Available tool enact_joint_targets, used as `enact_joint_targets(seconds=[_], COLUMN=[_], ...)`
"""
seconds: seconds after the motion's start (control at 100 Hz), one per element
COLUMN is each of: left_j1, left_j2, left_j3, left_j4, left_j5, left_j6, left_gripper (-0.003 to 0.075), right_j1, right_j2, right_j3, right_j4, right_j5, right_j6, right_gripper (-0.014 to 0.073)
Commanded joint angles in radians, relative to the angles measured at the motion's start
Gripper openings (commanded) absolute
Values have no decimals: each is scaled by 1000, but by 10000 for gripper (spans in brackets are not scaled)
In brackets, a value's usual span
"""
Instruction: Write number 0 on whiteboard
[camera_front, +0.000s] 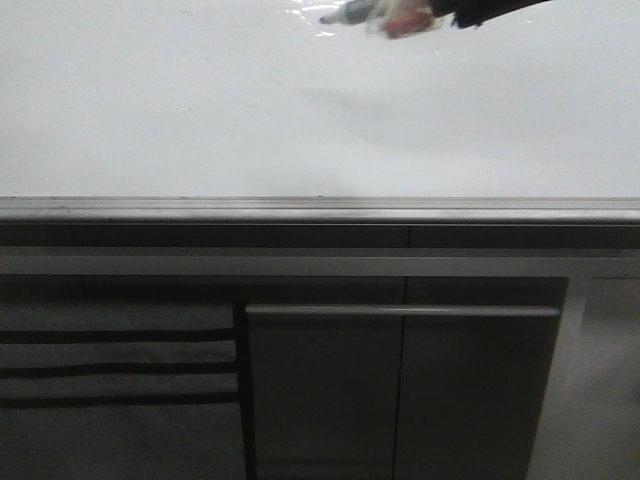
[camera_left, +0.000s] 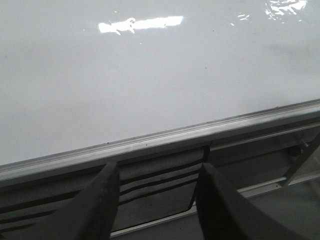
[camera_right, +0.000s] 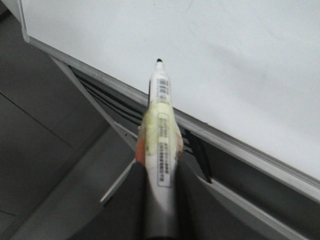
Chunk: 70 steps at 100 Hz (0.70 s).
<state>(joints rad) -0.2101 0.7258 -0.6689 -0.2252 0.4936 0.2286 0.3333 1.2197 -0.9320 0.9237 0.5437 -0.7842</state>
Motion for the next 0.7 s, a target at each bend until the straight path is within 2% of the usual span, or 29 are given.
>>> enact_joint_targets(seconds=[0.0,0.1,0.2,0.27,0.44,0.69], left_j1=[3,3,3,3,3,3], left_j2=[-2,2,3,13,45,82], left_j3=[-27,-27,-27,-27,-27,-27], left_j4=[-18,-18,-18,-18,-13,-19], left_j5=[-73,-73,-73,-73,-73,-70], left_j6=[-12,-12,-12,-12,-12,-12], left_gripper=[313,313,313,313,313,313], right_j1=[8,45,129,178,141,107], right_j2=[66,127,146,146,188,252], right_j3=[-106,-182,-229,-249,-311,-369], right_j4=[-19,-167,-427,-562,-581,-581], right_j5=[-10,-15,-48,-81,-10,21], right_j6=[62,185,350,457,534,534], right_gripper=[-65,-65,-65,-65,-65,-65])
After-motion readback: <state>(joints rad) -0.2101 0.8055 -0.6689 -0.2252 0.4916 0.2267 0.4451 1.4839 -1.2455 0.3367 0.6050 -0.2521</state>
